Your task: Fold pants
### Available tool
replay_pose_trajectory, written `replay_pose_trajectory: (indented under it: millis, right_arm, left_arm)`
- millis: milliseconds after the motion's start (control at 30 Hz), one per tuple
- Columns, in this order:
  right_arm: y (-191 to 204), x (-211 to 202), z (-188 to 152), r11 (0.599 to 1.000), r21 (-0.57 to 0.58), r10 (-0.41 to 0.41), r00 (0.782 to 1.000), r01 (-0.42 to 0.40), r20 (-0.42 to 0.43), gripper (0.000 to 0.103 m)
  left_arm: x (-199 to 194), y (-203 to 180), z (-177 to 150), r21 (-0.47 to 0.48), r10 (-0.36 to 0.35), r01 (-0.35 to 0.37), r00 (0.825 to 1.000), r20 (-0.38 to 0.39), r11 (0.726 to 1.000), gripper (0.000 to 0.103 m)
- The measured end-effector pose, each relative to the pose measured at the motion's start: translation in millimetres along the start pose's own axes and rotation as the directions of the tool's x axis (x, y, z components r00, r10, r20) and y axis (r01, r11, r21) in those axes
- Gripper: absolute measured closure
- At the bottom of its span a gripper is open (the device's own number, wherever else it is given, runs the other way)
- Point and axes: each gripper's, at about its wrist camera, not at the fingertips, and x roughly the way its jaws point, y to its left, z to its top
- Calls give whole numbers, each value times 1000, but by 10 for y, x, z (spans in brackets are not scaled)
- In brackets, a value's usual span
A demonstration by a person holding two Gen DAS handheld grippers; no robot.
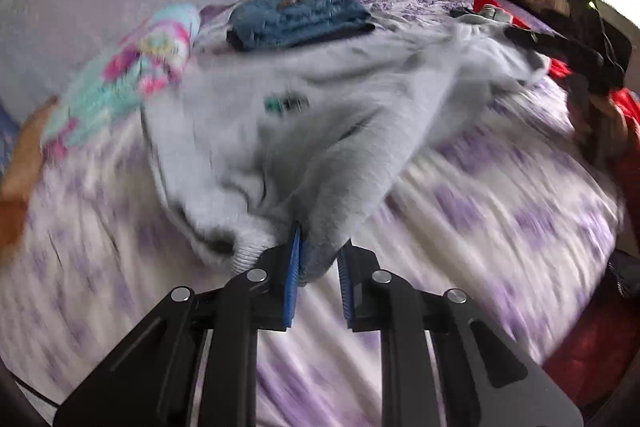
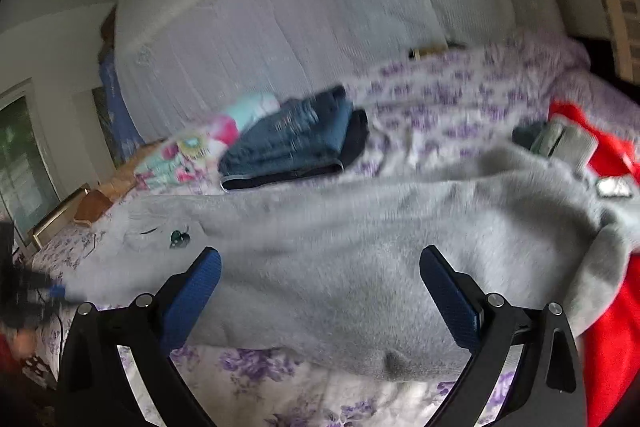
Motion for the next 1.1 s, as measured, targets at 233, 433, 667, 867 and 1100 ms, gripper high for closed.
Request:
replay_pose_trajectory:
  millis: [233,433,667,867,1100]
  right_arm:
    - [-71,-303,-121,997,61,-37,999,37,0,3]
    - [-428,-451,-229,969,209,-109,989,128,-98,3]
    - [-847,-146,66,930,323,-124,978,174,-169,20]
    - [-940,-43,41,923,364,-51,977,126,-209,91]
    - [-497,-1350,-485,971,225,-30,969,87,-244,78]
  left_arm:
    - [-209,80,-720,-262,-80,97,994,75,960,86]
    - [-159,240,-642,-307,-127,150,987,93,940,84]
    - [-168,188,-676,-295,-114,137,989,95,946,83]
    - [-211,290,-647,-321,-123,152,986,111,935,82]
    - [-435,696,-618,-397,-123,184,977,175,899,79]
